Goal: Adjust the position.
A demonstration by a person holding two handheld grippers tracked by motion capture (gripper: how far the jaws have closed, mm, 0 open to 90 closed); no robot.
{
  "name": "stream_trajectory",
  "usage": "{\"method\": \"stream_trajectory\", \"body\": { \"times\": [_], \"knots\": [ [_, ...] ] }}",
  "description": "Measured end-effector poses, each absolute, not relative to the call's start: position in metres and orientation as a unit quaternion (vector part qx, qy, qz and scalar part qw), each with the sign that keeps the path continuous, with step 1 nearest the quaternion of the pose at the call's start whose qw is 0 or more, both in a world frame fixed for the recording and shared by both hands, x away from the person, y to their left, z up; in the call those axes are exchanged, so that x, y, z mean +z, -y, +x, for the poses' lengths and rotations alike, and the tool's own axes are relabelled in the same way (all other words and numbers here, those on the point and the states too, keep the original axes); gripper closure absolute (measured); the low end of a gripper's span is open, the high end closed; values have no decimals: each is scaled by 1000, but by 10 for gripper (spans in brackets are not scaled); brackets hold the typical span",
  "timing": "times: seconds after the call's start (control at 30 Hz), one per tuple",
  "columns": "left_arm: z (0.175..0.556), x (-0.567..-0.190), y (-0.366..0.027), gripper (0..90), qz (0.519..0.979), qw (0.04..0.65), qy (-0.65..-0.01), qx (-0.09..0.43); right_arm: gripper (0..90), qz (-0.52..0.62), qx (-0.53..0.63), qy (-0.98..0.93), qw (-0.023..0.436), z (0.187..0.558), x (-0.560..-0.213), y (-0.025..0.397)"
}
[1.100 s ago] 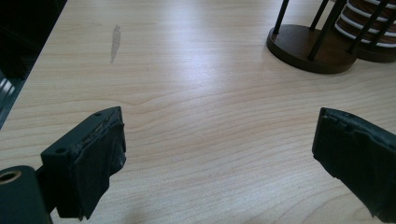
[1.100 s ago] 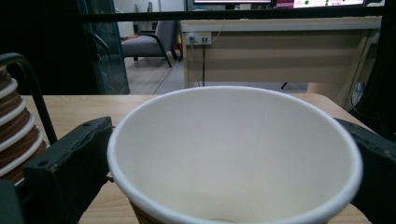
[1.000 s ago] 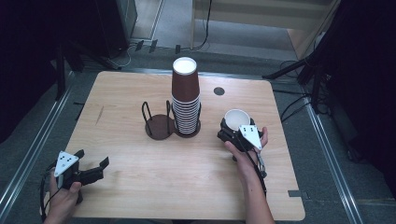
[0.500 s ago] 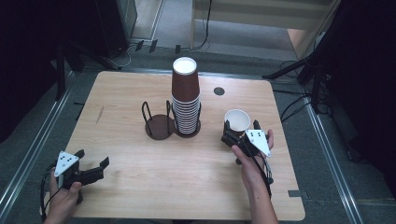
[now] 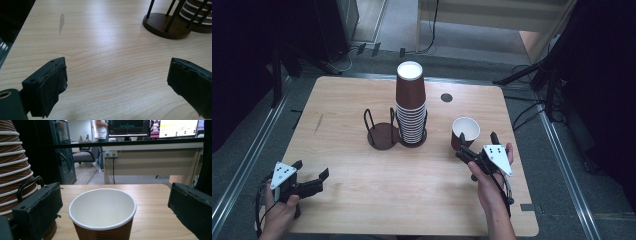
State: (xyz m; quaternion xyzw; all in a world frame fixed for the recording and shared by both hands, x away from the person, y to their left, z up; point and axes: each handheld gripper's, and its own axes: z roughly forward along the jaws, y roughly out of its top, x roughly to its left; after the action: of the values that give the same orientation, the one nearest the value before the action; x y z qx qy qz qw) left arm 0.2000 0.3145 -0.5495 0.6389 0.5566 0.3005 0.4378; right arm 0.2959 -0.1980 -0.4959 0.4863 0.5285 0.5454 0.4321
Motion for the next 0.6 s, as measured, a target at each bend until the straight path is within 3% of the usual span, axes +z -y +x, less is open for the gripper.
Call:
{"method": "stream_trajectory", "body": {
  "times": [0.6],
  "knots": [
    [200, -550, -314, 35, 638, 438, -557, 301, 0, 480, 547, -525, 442, 274, -486, 226]
  ]
}}
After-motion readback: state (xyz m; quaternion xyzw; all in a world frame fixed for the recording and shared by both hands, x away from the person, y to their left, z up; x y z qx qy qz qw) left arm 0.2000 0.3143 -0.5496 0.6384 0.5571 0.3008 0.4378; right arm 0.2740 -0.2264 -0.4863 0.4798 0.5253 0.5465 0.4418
